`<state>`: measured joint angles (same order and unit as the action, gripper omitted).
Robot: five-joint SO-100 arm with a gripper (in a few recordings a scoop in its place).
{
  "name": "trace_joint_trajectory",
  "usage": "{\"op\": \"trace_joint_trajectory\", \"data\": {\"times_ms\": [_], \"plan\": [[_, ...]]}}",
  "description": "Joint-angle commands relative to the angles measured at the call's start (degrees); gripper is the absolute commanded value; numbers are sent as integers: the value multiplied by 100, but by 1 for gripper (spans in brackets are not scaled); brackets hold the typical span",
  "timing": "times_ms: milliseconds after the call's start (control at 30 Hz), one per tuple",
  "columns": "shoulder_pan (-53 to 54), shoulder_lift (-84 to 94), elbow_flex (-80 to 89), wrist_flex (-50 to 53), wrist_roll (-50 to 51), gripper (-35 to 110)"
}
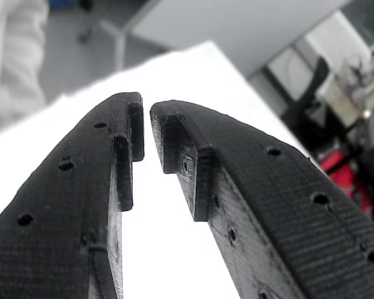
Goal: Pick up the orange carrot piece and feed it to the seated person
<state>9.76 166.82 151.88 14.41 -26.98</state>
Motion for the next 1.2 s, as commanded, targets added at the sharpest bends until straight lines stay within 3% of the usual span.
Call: {"op": "trace_joint_trajectory", "data": {"times_ms": [0, 500, 867, 1167], "plan": [[-158, 1028, 316, 18, 563, -2], [-606, 2145, 1468, 237, 1925, -2], [-791, 2145, 1380, 2777, 3322, -2], [-914, 2145, 1380, 4693, 3480, -2]]}}
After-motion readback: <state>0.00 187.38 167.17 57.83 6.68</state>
